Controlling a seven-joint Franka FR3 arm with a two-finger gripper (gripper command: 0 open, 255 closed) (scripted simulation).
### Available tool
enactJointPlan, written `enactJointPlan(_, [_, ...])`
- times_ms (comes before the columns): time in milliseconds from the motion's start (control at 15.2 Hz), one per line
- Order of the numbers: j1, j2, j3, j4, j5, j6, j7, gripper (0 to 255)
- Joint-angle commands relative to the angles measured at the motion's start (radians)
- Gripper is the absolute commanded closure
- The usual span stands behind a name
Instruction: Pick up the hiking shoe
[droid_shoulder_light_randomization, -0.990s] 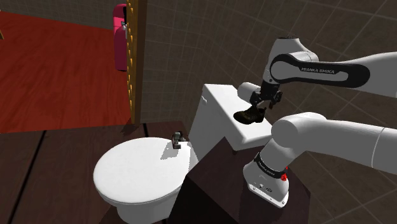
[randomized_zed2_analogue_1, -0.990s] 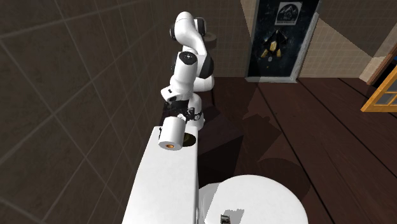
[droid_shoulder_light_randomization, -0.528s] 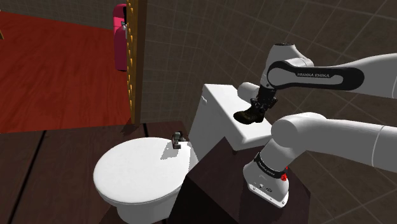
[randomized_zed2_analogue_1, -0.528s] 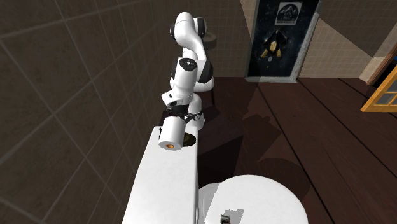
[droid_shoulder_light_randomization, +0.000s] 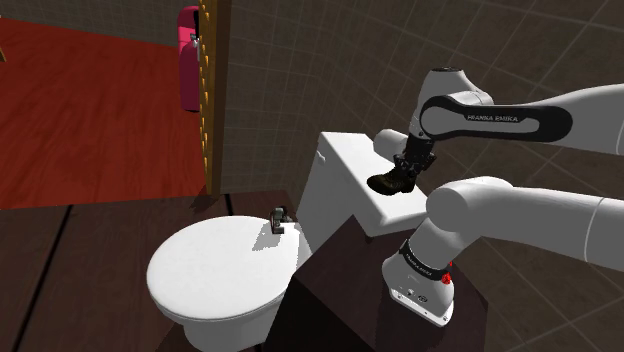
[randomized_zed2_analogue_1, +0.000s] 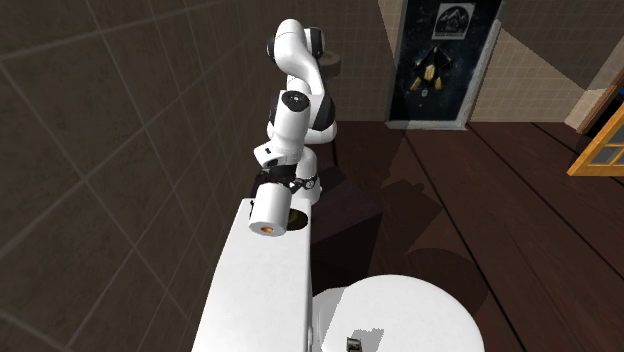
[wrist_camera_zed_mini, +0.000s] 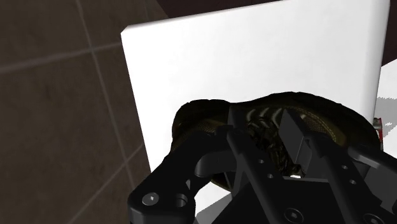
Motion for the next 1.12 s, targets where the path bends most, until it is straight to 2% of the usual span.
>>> enactJointPlan(0, [0.003,-0.007,0.003,0.011,0.005,-0.018,-0.003,255])
enactJointPlan(924, [0.023,-0.043,0.039,0.182,0.054,-0.222,-0.042,255])
enactJointPlan(1056, [0.023,-0.043,0.04,0.184,0.054,-0.224,-0.042,255])
